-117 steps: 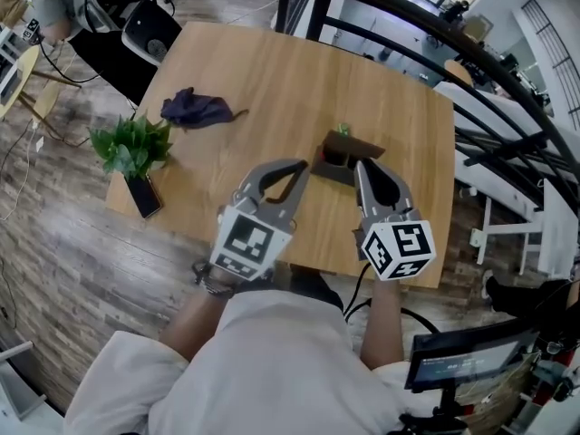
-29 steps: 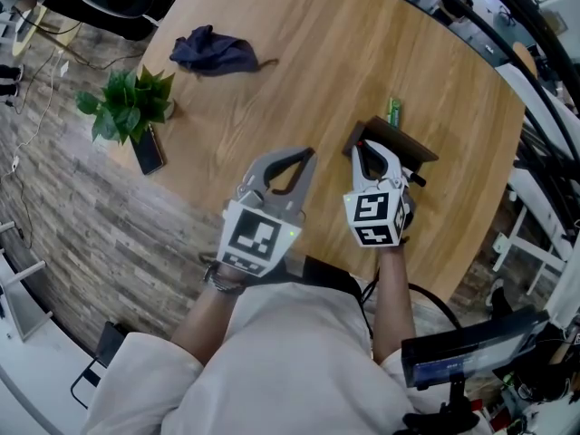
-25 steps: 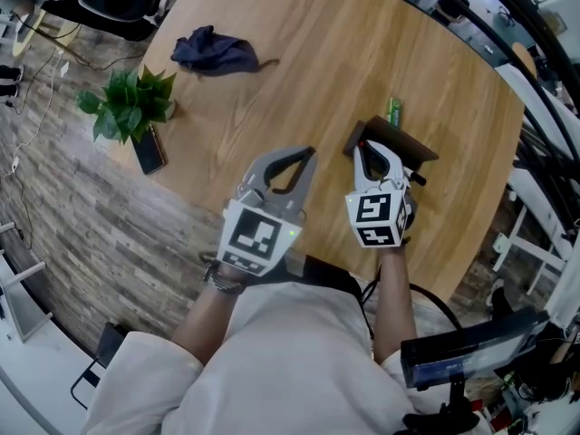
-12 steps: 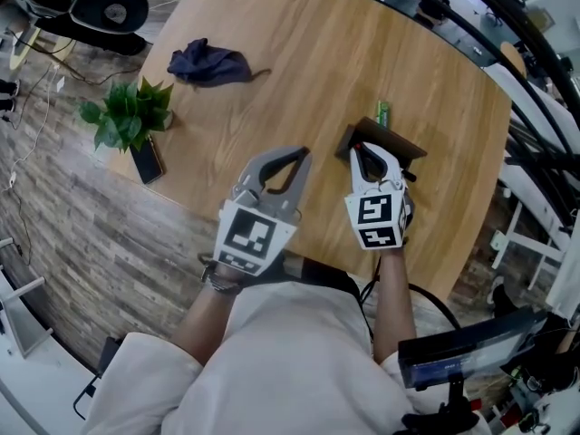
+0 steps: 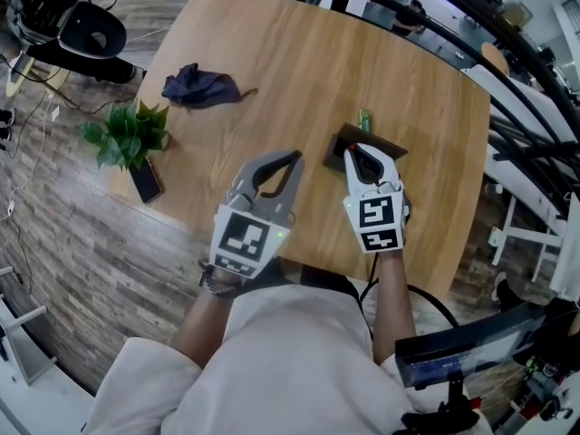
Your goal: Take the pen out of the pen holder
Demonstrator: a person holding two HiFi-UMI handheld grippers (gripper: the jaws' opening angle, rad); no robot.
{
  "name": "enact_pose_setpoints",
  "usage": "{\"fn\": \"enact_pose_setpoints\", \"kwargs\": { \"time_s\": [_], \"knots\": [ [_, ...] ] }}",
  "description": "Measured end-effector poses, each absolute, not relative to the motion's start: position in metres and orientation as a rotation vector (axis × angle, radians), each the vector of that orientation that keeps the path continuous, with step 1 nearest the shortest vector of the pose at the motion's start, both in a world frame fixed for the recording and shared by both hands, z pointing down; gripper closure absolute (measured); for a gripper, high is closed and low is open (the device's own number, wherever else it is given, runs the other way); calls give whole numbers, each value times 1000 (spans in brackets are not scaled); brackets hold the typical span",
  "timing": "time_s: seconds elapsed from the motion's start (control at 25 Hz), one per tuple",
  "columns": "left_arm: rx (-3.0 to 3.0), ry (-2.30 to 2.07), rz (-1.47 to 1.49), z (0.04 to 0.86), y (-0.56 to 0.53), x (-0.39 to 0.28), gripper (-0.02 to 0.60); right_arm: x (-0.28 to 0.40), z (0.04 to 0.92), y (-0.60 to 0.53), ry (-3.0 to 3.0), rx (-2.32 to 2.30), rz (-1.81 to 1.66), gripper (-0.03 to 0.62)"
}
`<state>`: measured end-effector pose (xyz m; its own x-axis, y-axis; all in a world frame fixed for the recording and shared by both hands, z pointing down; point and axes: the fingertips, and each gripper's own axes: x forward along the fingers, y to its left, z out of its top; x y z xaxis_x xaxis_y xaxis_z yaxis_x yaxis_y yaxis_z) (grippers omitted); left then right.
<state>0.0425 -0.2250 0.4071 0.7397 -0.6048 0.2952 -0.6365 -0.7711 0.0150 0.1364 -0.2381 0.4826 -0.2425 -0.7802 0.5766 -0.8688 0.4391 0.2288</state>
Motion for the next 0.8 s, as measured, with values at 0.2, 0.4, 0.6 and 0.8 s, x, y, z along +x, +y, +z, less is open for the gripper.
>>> {"fn": "enact_pose_setpoints", "kwargs": {
  "time_s": [0.2, 0.4, 0.6, 0.8],
  "knots": [
    [2862, -1001, 406, 397, -225, 47, 581, 142, 461, -235, -2102, 1436, 194, 554],
    [2895, -976, 373, 387, -226, 53, 581, 149, 438, -228, -2139, 1491, 202, 554],
    [2930, -944, 338, 378, -228, 62, 581, 161, 417, -224, -2154, 1567, 180, 554],
    [2967, -908, 300, 364, -224, 76, 581, 171, 390, -212, -2168, 1632, 157, 554]
  ]
}}
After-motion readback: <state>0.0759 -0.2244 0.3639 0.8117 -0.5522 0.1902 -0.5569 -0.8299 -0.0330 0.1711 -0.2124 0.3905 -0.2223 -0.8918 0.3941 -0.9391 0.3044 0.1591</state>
